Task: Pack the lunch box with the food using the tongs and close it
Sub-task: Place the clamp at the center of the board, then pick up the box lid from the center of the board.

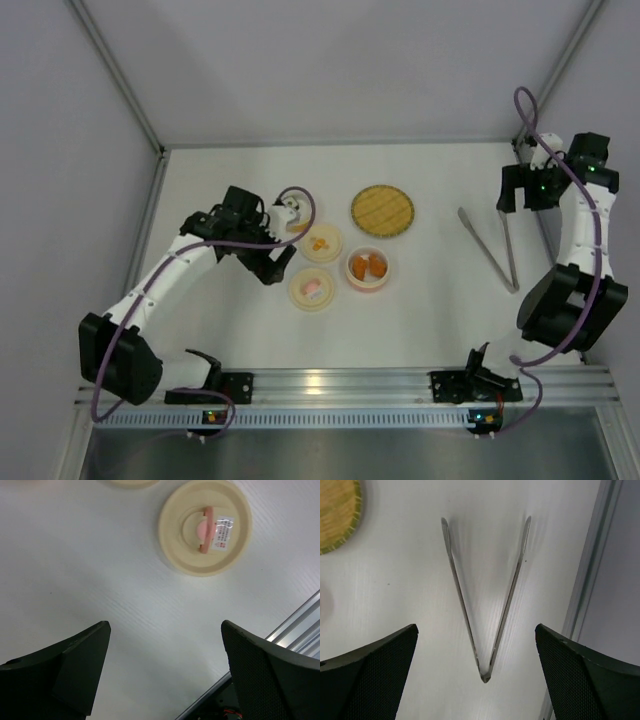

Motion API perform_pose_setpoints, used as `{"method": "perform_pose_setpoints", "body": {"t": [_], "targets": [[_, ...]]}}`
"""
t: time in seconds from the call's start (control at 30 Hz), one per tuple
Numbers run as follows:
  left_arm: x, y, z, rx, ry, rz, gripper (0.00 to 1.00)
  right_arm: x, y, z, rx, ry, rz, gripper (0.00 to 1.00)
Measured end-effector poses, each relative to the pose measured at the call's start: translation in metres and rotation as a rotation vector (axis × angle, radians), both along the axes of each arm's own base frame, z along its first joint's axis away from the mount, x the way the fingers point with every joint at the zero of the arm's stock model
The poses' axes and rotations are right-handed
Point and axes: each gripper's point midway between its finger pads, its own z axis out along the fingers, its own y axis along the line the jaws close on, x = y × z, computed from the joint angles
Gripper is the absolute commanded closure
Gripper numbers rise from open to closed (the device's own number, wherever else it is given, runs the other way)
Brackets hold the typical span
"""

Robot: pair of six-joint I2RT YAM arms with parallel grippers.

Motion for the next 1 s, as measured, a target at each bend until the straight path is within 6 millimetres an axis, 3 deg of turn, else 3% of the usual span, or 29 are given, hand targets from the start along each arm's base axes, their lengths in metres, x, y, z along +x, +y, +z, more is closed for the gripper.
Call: {"method": "perform_pose_setpoints", "body": {"t": [0.17,0.3,0.47,0.73,1.0], "targets": [[-0.02,-0.035,-0.008,0.035,0.024,-0.088,0.1,-0.02,0.033,0.055,0.069,-0.126,0.009,0.01],[-0.025,-0.055,-0.035,0.104,0.089,-0.107,0.17,-0.044,0.057,0.071,0.122,-0.174,0.009,0.01],[-0.029,-0.072,-0.071,0.18,0.154,-0.123,0.21,-0.063,0.072,0.064,0.184,-0.163,-0.016,0.01],[-0.014,-0.087,-0.095,0.205,0.132,-0.106,0.34,-0.067,0.078,0.053,0.235,-0.128,-0.041,0.01],[-0.009,-0.099,-0.112,0.175,0.156,-0.103,0.64,-0.066,0.082,0.054,0.266,-0.126,-0.042,0.01]]}}
